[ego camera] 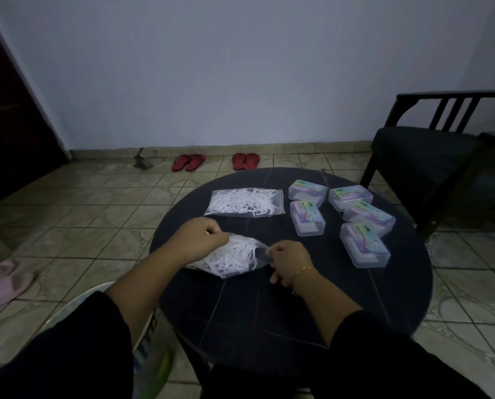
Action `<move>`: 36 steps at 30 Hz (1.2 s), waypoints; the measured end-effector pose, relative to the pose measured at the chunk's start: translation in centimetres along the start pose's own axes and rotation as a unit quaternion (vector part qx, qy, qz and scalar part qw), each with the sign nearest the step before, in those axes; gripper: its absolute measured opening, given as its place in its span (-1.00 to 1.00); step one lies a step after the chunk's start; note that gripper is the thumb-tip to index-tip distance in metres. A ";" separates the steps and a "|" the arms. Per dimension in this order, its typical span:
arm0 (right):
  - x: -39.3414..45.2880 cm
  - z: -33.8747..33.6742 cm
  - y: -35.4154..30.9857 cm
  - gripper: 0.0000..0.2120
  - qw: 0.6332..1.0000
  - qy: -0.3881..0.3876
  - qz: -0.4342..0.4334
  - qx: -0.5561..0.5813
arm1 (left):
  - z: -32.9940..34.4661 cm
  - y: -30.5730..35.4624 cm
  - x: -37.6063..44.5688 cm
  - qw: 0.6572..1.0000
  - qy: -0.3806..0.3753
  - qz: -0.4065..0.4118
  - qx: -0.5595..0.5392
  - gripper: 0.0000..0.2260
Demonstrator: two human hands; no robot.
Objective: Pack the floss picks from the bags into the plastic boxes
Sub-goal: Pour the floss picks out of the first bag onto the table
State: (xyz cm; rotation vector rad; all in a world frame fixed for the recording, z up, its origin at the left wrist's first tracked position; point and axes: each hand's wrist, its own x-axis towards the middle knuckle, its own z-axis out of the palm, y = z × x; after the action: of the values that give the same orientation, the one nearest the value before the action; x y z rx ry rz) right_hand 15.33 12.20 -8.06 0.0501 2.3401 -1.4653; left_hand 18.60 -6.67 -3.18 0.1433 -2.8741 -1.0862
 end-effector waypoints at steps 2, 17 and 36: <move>-0.4 -0.1 0.0 -0.86 0.999 -0.007 0.005 0.035 | -0.6 0.0 0.2 0.997 -0.062 0.013 0.034 -0.88; -0.1 -0.5 0.6 -0.84 0.995 0.016 -0.055 0.082 | 0.8 -2.7 3.4 0.906 -0.190 0.125 0.356 0.08; -1.0 -2.1 1.7 -0.86 0.988 -0.004 -0.110 0.110 | -2.7 0.2 3.2 0.785 0.091 0.382 0.479 -0.32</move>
State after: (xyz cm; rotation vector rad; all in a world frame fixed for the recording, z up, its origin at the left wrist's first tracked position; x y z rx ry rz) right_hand 16.00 15.00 -8.42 -0.1598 2.2245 -1.8212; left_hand 15.69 -8.69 -0.94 -0.7515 -2.5324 0.5176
